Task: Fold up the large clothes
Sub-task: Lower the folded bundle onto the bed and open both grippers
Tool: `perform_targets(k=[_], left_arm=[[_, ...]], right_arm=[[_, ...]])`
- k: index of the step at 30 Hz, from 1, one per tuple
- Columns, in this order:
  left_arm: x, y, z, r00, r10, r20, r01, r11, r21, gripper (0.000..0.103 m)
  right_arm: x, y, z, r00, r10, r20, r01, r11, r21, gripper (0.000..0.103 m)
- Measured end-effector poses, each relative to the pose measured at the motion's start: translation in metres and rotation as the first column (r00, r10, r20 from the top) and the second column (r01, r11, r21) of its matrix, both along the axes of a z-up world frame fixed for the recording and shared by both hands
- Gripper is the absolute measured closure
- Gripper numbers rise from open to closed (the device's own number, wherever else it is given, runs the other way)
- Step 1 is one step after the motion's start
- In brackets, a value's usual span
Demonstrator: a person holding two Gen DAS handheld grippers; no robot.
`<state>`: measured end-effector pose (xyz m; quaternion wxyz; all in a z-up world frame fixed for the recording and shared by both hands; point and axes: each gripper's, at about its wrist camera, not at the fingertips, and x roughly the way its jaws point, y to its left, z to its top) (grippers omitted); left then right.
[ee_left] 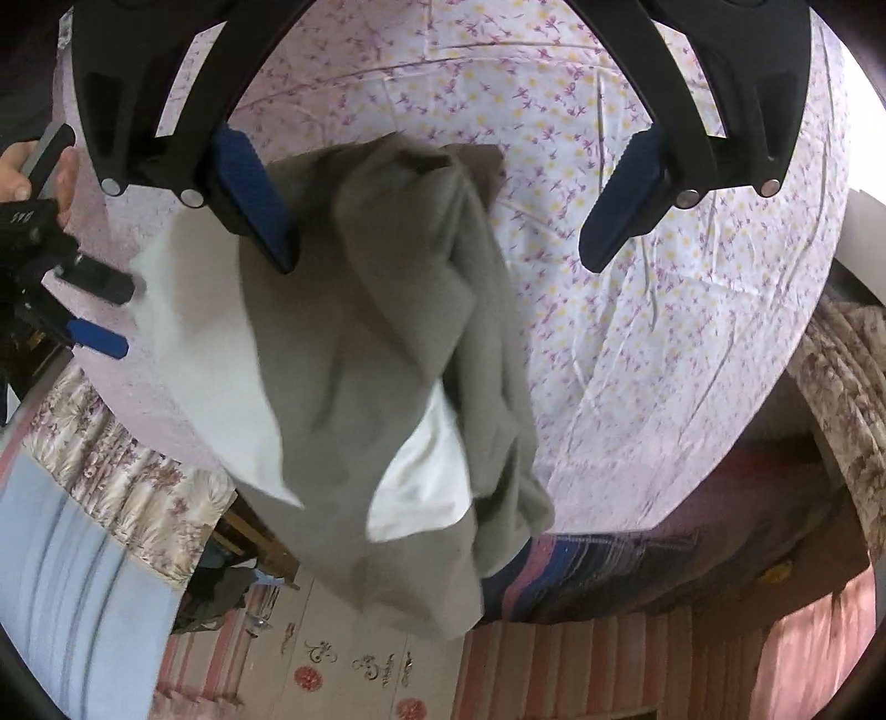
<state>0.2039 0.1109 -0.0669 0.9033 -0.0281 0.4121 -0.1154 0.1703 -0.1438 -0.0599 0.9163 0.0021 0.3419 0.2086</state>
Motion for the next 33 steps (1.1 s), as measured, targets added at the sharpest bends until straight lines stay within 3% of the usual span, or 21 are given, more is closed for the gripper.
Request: perform_targets(k=[3,7,12,14,17,24,30,32,33], left_arm=[[0.003,-0.007,0.001,1.000,-0.003,0.016,0.003,1.000,0.009,0.003],[0.015,-0.013,-0.015,1.000,-0.027,-0.009,0.026,0.999,-0.046,0.003],[0.031,-0.002,-0.044,0.996,-0.040,-0.083,0.024,0.982,-0.190,0.003],[0.033,0.000,-0.054,0.991,-0.053,-0.124,0.023,0.972,-0.234,0.003],[0.030,-0.006,-0.055,0.992,-0.064,-0.106,0.043,0.980,-0.193,0.003],[0.038,-0.018,-0.056,0.989,-0.101,-0.104,0.081,0.979,-0.184,0.003],[0.041,-0.020,-0.055,0.988,-0.117,-0.097,0.095,0.974,-0.206,0.018],[0.039,-0.016,-0.055,0.989,-0.117,-0.092,0.094,0.971,-0.218,0.027],[0.038,-0.015,-0.055,0.989,-0.119,-0.086,0.097,0.969,-0.226,0.030]], right_arm=[[0.000,-0.003,0.007,0.999,-0.037,0.034,0.036,0.999,0.020,0.007],[0.003,-0.006,0.003,0.995,-0.096,0.036,0.095,0.995,0.033,0.006],[0.015,-0.021,-0.013,0.987,-0.159,-0.019,0.160,0.984,0.080,0.006],[0.023,-0.026,-0.020,0.984,-0.160,-0.076,0.170,0.976,0.140,0.006],[0.035,-0.025,-0.033,0.978,-0.149,-0.149,0.175,0.968,0.178,0.006],[0.050,-0.007,-0.042,0.977,-0.138,-0.162,0.163,0.975,0.150,0.002],[0.068,0.013,-0.060,0.969,-0.086,-0.231,0.124,0.980,0.158,0.001],[0.070,0.019,-0.061,0.970,-0.071,-0.233,0.111,0.980,0.165,0.002],[0.071,0.020,-0.061,0.971,-0.067,-0.231,0.107,0.980,0.167,0.008]])
